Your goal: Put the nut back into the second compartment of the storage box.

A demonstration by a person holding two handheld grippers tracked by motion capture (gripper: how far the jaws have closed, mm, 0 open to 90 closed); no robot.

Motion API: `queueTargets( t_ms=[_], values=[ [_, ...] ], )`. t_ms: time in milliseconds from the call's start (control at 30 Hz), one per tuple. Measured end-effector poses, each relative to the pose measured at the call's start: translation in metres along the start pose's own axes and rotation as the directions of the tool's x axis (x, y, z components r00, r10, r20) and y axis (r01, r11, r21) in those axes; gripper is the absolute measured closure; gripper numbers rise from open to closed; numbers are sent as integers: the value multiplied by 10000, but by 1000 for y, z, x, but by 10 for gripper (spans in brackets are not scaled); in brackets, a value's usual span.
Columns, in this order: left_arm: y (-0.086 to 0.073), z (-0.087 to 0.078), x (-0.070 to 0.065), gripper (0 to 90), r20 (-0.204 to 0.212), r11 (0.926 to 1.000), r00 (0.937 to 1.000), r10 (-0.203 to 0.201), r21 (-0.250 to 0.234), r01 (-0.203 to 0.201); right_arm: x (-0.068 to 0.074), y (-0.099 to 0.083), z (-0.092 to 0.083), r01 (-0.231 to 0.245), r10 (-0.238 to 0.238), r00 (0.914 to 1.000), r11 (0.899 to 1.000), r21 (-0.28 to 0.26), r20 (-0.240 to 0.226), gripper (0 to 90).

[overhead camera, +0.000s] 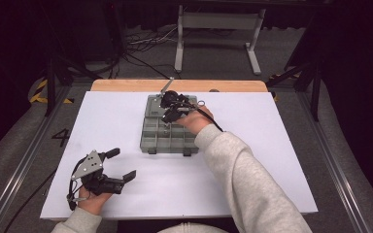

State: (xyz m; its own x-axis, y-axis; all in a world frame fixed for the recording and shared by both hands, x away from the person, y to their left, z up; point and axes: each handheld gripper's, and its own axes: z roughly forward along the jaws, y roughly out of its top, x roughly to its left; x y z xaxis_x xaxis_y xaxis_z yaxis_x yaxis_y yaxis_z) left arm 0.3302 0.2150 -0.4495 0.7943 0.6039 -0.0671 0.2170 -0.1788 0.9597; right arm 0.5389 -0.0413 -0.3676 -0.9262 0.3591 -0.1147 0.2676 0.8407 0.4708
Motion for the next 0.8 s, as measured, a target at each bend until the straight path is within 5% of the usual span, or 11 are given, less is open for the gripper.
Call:
queueTargets(
  t_ms=[500, 800],
  values=[
    [0, 0, 0, 20, 29, 10000, 10000, -7, 25, 6, 2, -7, 29, -179, 189, 9994, 9993, 340, -283, 695],
    [0, 1, 0, 19, 67, 10000, 10000, -6, 12, 6, -3, -10, 6, -738, 755, 9964, 9963, -436, 388, 387]
  ],
)
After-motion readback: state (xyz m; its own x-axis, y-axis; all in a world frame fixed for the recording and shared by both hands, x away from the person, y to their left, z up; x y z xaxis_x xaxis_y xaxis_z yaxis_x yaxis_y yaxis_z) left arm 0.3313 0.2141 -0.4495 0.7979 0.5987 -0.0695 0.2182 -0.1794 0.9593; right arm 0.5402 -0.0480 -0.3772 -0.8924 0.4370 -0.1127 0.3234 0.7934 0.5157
